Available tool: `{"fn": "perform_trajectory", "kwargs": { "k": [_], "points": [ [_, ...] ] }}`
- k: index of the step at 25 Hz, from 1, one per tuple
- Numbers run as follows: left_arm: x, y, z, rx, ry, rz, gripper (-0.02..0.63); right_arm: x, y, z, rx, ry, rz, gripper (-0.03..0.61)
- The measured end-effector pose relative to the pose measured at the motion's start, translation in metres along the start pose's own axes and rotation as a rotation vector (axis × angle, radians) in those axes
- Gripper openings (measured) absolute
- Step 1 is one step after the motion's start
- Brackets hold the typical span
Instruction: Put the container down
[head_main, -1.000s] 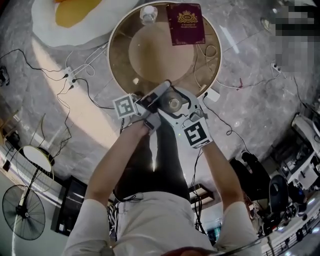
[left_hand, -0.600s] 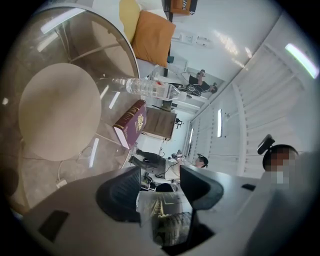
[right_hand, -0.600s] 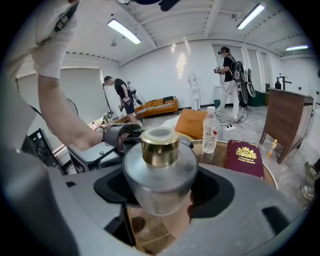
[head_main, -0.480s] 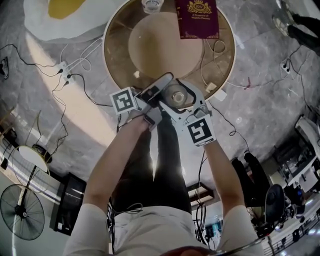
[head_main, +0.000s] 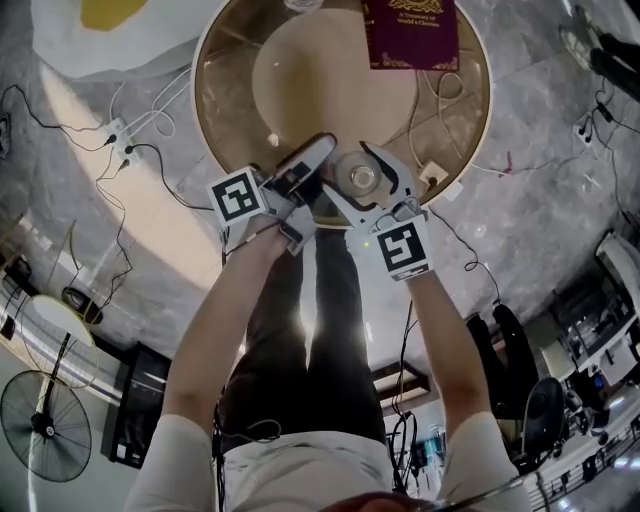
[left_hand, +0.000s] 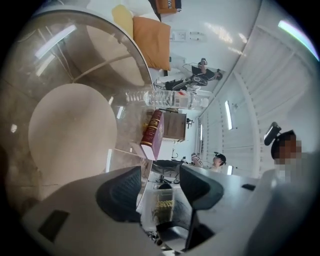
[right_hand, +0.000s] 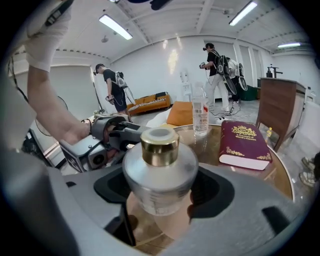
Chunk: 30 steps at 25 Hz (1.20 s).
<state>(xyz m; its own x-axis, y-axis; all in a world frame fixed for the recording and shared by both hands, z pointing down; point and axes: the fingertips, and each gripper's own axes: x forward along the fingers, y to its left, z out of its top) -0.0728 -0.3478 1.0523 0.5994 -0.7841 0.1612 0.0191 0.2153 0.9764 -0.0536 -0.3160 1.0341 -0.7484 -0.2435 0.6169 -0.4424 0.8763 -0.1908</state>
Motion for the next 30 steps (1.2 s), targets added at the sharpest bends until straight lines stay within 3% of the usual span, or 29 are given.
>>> {"fn": "perform_trajectory", "kwargs": {
  "k": [13,30],
  "points": [
    [0.002,0.032,0.011,0.042,0.044,0.033,0.219,0.037,-0.041,-0.048,0.018,0.055,-0.083,0.333],
    [0.002,0.045,-0.003,0.023,0.071,0.033,0.219,0.047,-0.052,-0.067,0.002,0.053,-0.157,0.334]
  ]
}}
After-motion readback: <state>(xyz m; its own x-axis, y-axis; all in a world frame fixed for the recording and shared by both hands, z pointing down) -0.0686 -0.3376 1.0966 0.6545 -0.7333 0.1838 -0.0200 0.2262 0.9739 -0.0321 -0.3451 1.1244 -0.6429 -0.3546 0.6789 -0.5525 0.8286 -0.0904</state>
